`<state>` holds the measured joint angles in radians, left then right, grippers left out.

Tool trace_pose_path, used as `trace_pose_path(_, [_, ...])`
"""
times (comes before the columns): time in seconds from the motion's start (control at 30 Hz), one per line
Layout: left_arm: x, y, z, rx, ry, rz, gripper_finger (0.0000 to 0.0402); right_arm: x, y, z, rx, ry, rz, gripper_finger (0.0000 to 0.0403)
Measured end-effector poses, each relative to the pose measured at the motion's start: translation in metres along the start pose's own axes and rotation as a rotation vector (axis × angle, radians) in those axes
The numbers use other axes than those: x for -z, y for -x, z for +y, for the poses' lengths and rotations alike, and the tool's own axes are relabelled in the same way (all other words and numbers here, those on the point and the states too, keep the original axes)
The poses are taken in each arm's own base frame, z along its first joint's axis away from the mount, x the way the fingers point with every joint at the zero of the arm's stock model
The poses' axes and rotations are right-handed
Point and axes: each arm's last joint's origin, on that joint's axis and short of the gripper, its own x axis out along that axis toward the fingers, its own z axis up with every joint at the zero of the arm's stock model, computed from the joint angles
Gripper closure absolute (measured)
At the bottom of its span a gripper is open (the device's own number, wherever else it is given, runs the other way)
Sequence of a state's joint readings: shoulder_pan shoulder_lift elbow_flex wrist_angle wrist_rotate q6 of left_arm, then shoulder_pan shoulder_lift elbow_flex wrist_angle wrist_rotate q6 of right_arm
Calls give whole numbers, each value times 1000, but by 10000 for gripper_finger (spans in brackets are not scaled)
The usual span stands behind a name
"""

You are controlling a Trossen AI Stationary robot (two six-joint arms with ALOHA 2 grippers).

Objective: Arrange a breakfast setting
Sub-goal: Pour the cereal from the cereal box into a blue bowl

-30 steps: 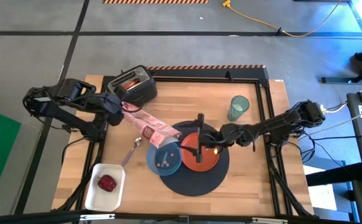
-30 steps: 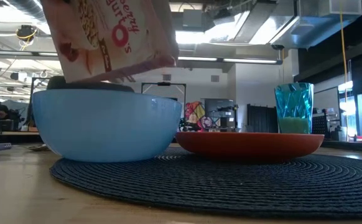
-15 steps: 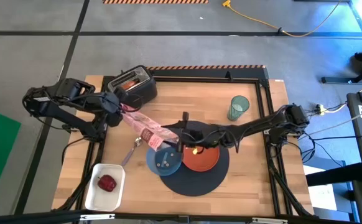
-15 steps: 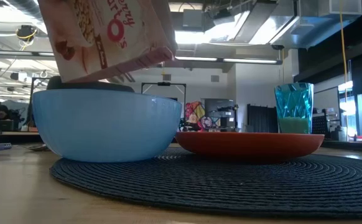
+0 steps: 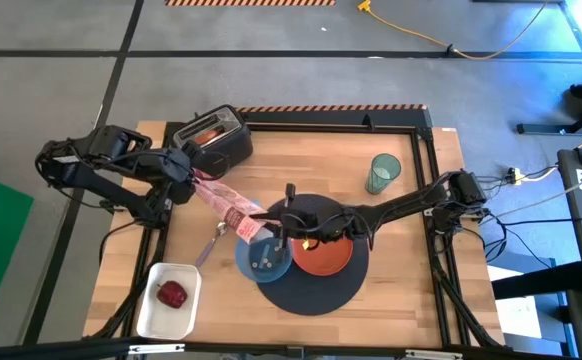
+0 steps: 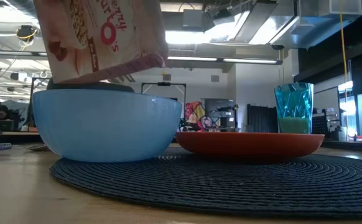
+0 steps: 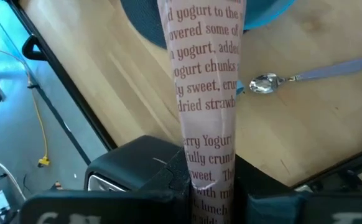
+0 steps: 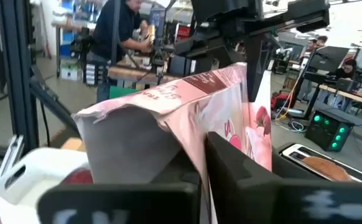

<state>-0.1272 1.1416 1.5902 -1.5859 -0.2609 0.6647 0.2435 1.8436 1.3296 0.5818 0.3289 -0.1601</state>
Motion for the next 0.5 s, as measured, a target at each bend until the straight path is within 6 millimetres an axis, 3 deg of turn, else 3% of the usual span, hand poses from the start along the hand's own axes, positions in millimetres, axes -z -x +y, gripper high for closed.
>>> trace_pose_path(0.37, [2,2,0,-29,63,3,360,13,-8,2,118,3,-51,402])
trace_pose_path(0.5, [5,6,0,-50,129,-26,339,12,-8,3,147,18,-70,403])
